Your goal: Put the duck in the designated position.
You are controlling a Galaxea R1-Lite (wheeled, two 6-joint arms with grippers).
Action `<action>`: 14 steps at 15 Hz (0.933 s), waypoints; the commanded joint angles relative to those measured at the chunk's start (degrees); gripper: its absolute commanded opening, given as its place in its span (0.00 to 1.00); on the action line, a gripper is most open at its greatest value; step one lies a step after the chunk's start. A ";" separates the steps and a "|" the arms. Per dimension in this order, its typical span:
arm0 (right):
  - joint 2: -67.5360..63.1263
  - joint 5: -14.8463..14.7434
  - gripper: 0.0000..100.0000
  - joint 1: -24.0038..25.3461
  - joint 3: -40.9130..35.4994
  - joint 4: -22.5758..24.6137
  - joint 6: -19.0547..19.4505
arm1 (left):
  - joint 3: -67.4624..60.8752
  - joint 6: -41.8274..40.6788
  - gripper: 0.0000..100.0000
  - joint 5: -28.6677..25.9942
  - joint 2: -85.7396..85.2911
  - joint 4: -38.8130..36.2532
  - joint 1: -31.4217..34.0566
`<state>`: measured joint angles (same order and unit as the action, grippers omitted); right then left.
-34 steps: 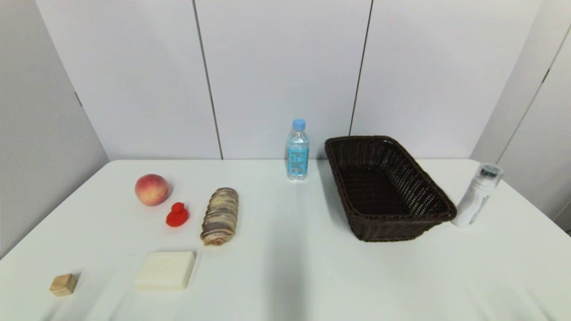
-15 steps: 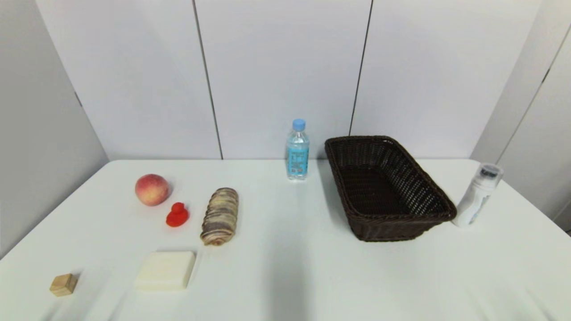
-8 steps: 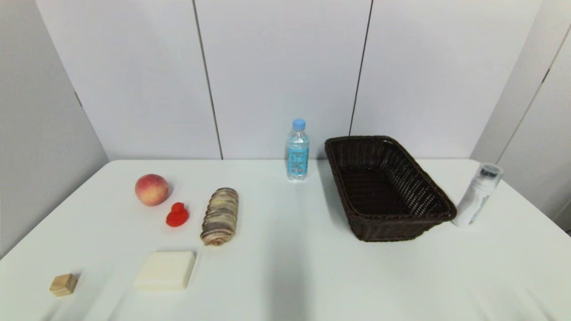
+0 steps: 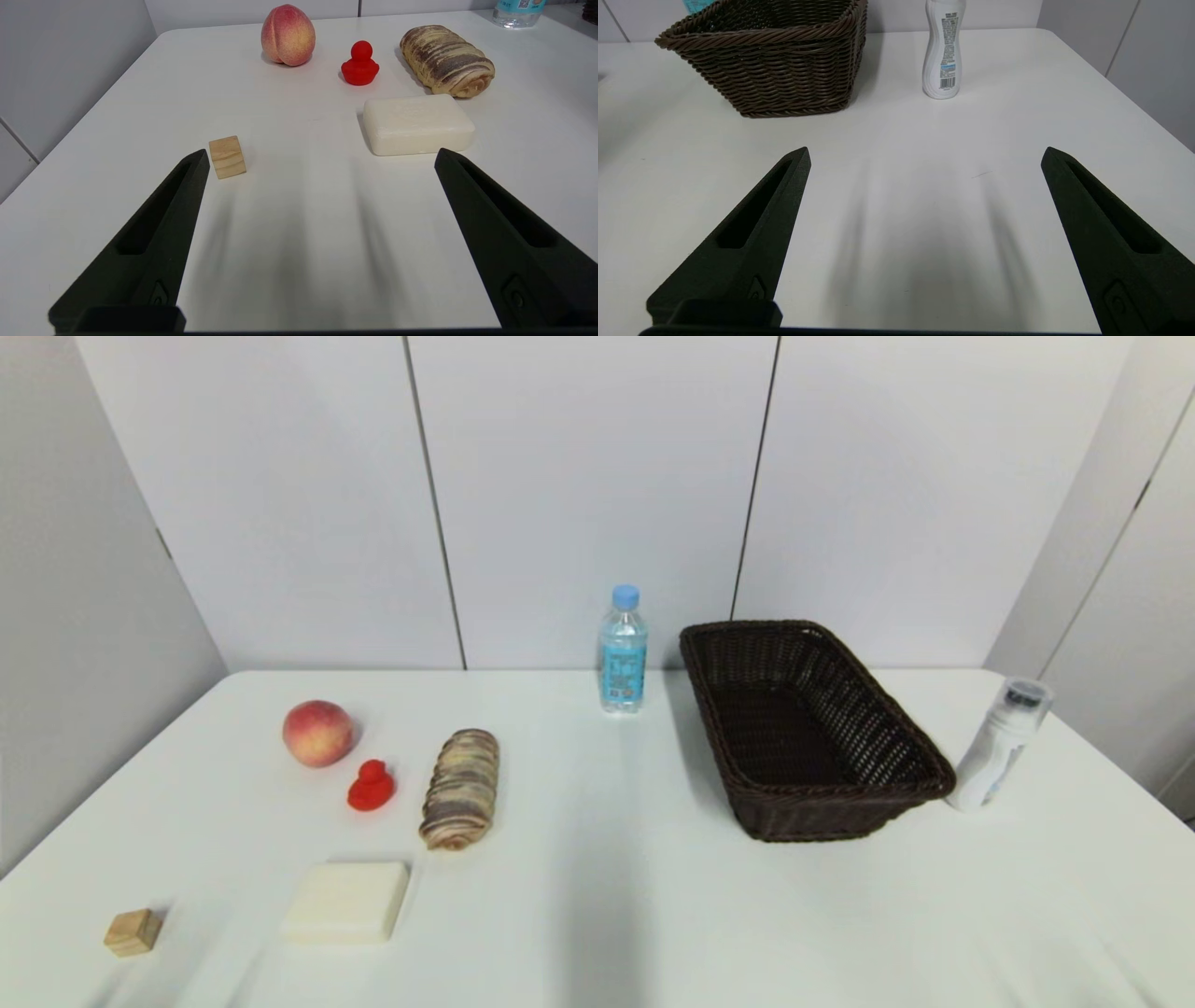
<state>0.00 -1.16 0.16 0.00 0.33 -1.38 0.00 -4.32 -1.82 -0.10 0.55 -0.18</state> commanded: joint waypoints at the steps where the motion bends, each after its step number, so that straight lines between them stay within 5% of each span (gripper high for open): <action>1: 0.00 -0.07 1.00 0.02 0.00 0.02 -0.03 | 0.00 0.01 1.00 -0.03 0.10 -0.02 0.01; 14: -0.09 -0.07 1.00 0.02 0.00 0.02 -0.03 | 0.00 0.01 1.00 0.06 0.10 -0.02 0.01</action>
<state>0.00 -1.21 0.16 0.00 0.33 -1.40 0.00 -4.32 -1.79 -0.07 0.55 -0.18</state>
